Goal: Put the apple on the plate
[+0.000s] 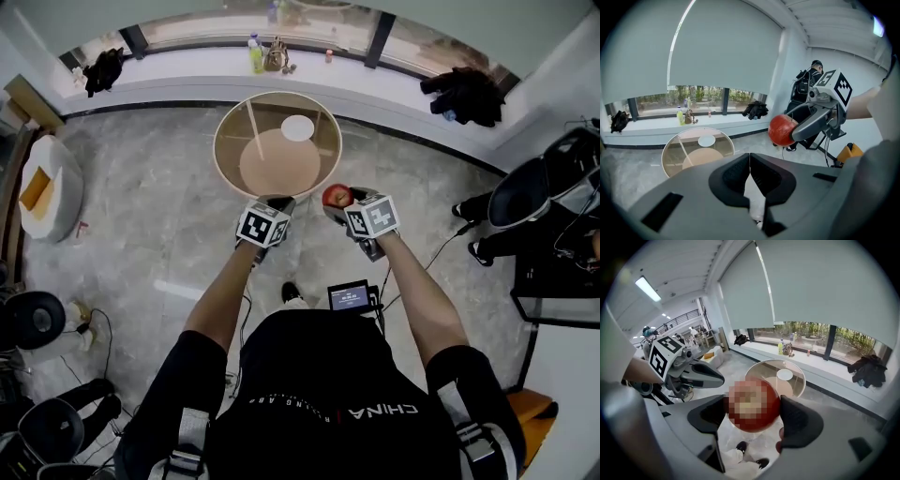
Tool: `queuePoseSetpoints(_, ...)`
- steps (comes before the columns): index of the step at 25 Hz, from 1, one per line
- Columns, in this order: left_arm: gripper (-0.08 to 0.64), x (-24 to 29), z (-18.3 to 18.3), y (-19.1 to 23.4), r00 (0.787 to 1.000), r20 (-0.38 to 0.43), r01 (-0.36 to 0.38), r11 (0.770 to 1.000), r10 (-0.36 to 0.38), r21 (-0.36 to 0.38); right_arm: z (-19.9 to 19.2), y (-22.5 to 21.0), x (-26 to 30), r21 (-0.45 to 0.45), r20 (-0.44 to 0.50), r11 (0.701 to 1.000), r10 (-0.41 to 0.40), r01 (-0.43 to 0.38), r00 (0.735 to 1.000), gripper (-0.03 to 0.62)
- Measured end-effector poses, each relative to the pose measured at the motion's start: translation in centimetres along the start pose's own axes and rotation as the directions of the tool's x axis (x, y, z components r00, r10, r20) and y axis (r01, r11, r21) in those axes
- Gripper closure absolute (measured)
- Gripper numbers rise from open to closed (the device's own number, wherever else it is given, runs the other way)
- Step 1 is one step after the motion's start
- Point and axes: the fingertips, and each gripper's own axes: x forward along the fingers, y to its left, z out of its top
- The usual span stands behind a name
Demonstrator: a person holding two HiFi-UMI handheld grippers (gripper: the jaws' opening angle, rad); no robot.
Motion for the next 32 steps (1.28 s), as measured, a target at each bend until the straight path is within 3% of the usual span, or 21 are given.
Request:
queuePoseSetpoints(8,0.541,4.1,1.3,2.9,0.999,-0.034,0.006,0.999,-0.007,-0.033,1.9,-3.7,3.7,0.015,-0.034,1.0,0.027,-0.026,0.999,0.239)
queuePoseSetpoints(22,0.541,12.1,15.4,14.4,0.99,-0.017,-0.14,0.988,0.139,-0.061,16.7,-15.8,11.4,-0.081,-0.008,0.985,0.154,-0.154,0.988,0.241)
queuePoseSetpoints(32,0.541,16.6,19.5,18.8,0.981,-0.047,-0.193,0.975,0.188,-0.112,22.0,-21.3,16.1,-0.101,-0.046,0.97,0.217,-0.221,0.975,0.241)
